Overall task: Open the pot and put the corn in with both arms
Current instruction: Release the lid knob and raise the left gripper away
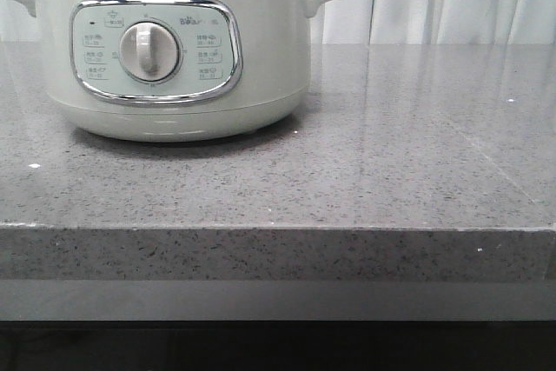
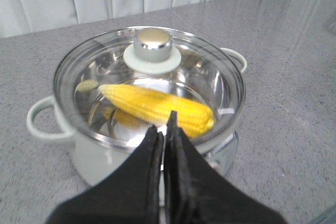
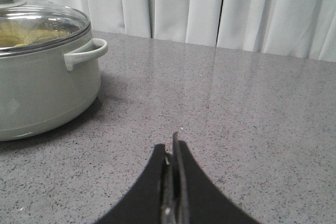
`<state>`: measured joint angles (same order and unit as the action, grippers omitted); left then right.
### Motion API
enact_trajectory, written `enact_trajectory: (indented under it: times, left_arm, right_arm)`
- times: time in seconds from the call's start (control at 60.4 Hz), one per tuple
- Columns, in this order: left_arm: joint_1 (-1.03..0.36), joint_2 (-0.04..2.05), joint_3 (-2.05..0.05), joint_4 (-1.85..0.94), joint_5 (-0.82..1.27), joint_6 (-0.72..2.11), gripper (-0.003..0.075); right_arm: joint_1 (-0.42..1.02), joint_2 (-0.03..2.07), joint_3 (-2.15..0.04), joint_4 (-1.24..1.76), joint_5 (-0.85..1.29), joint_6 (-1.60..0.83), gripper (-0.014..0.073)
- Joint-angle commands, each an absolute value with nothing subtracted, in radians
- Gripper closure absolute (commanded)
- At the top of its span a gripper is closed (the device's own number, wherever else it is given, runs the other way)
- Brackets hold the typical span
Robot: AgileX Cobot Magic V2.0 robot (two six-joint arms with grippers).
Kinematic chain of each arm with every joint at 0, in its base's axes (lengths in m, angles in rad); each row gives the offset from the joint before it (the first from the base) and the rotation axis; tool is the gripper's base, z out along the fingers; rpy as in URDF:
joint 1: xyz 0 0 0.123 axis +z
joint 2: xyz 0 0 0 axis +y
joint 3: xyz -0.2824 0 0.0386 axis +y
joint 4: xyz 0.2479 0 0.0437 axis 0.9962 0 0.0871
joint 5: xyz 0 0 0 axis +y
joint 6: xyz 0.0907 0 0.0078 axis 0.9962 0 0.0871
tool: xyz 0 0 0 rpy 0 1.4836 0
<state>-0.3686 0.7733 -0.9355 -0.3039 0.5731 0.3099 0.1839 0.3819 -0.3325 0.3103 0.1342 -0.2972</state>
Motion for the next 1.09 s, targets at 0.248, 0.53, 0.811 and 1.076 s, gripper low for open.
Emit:
enact_trajectory:
  times: [0.248,0.53,0.811,1.076]
  left_arm:
    - [-0.367,0.291,-0.605,-0.373,0.441,0.312,0.0738]
    - [-0.367,-0.035,-0.454,-0.381,0.449,0.312,0.0738]
    - [-0.367,0.016,-0.450,-0.381,0.449,0.312,0.0738]
    - [-0.367,0.016,-0.450,-0.381,0.449,0.312,0.0738]
  right_arm:
    - [0.185,0.385,-0.363,0.311,0.050,-0.304,0.0662]
    - [0.185,0.385,-0.363,0.311,0.050,-0.304,0.0662]
    - [0.185,0.385,-0.363,0.311,0.055,-0.304,0.0662]
    - [0.185,0.385,-0.363,0.311,0.055,-0.304,0.0662]
